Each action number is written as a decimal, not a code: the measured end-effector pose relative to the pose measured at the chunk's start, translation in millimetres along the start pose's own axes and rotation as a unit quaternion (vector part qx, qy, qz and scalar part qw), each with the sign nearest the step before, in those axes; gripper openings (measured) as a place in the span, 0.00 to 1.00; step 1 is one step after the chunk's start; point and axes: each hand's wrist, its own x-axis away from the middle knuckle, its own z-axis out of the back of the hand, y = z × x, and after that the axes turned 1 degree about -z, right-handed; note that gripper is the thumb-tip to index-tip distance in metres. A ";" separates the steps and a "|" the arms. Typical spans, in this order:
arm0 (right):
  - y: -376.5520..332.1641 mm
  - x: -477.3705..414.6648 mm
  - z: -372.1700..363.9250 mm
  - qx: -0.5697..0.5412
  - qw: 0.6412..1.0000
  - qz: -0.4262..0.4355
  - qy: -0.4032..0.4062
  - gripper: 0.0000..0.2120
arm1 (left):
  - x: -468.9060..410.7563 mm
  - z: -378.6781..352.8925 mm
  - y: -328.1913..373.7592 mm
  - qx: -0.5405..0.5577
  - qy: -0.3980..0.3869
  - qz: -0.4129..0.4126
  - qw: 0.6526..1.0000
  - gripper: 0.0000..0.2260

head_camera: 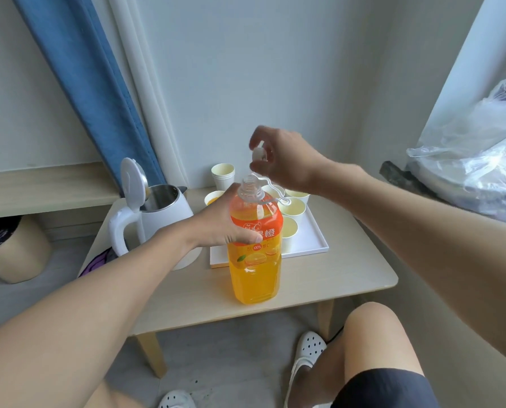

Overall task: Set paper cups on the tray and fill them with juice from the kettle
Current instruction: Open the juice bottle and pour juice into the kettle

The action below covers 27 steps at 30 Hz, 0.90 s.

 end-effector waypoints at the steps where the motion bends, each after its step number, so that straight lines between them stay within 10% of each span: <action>1: 15.1 5.1 -7.6 -0.052 0.996 -0.057 0.054 0.14 | 0.0 -0.6 0.2 0.006 0.004 0.002 1.000 0.43; 5: 84.5 40.5 -48.9 -0.224 0.886 -0.337 0.226 0.15 | 1.7 -2.9 2.7 0.013 0.017 0.002 1.000 0.44; 9: 135.3 88.3 -120.2 -0.180 0.876 -0.431 0.121 0.04 | 3.6 -2.9 4.7 0.016 0.019 0.003 1.000 0.47; 23: 165.2 114.5 -200.8 -0.056 0.901 -0.429 -0.018 0.22 | 6.1 -7.2 -1.6 0.043 0.040 -0.010 0.998 0.45; 27: 138.2 98.1 -163.9 -0.307 0.896 -0.321 0.001 0.30 | 13.2 -21.8 -13.3 0.118 0.105 -0.040 0.987 0.53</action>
